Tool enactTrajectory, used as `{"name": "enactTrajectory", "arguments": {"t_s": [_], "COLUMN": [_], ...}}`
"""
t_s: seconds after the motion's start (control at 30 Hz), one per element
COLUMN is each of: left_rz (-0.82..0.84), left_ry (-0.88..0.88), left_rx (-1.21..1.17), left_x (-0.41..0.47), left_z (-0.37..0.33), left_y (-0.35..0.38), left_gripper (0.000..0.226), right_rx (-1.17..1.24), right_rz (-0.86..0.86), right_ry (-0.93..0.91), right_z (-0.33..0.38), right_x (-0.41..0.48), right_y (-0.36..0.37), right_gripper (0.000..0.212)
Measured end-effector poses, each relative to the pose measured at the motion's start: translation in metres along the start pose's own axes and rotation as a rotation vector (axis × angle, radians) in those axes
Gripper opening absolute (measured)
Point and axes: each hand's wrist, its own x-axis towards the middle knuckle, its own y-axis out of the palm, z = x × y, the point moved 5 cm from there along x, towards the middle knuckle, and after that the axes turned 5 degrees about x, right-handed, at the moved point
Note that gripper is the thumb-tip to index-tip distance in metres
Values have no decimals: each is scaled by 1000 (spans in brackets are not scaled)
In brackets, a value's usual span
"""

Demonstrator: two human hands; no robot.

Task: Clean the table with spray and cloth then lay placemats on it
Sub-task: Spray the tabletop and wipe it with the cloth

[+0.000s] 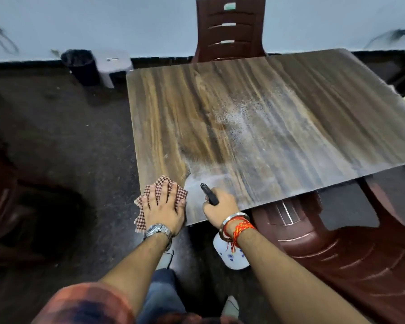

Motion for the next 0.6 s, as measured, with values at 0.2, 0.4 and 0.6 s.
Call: {"name": "enactTrajectory", "arguments": {"t_s": [0.2, 0.4, 0.6], "left_rz": [52, 130, 138], "left_ry": [-175, -205, -264], "left_rx": [-29, -46, -45], "left_x": [-61, -62, -60], "left_z": [-5, -11, -22], "left_y": [13, 13, 19], "left_gripper": [56, 56, 59], "right_rx": [-2, -9, 49], "right_rz": [121, 59, 5], "right_ry": [-80, -36, -1], "right_z": [-15, -21, -40], "right_x": [-43, -59, -64], "right_y": [-4, -26, -49], "right_gripper": [7, 23, 19]}}
